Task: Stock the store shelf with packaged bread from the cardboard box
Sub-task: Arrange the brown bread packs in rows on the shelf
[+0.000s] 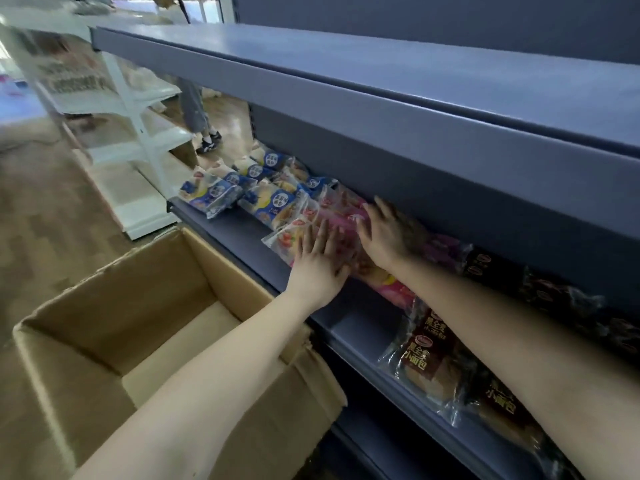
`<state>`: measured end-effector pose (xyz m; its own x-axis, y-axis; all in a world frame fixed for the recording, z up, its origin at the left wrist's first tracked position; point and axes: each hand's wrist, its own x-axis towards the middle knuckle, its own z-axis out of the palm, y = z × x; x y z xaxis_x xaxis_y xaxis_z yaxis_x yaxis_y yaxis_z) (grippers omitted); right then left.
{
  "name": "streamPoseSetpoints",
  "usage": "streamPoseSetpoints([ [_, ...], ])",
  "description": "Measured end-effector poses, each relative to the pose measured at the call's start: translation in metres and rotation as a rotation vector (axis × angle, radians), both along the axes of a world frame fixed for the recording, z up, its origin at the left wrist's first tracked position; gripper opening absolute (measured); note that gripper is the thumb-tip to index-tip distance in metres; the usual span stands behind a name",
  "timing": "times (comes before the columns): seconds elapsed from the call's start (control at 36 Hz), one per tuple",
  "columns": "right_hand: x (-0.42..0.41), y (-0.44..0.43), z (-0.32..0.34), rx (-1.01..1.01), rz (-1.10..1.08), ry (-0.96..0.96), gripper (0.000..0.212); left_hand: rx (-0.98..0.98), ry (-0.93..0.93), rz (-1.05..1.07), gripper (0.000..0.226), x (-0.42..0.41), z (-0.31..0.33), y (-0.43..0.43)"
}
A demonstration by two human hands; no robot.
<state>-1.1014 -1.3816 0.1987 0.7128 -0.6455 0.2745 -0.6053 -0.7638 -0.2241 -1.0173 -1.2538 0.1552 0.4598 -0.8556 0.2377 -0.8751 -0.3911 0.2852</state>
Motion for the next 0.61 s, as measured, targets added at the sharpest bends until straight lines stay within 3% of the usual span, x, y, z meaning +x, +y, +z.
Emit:
streamPoseSetpoints([
  [0.14,0.044,0.023,-0.011,0.193,0.191,-0.044,0.058,0.019,0.042,0.138,0.096,0.03,-0.011,0.02],
  [0.31,0.06,0.028,-0.031,0.313,0.208,0.051,0.066,0.074,0.142,0.158,0.102,0.037,-0.017,0.031],
  [0.42,0.059,0.016,-0.04,0.08,0.112,0.289,0.071,0.038,0.137,0.148,0.103,0.043,-0.031,0.02],
  [0.61,0.057,0.01,-0.048,-0.002,0.132,0.288,0.07,-0.012,0.141,0.141,0.088,0.033,-0.043,0.012],
])
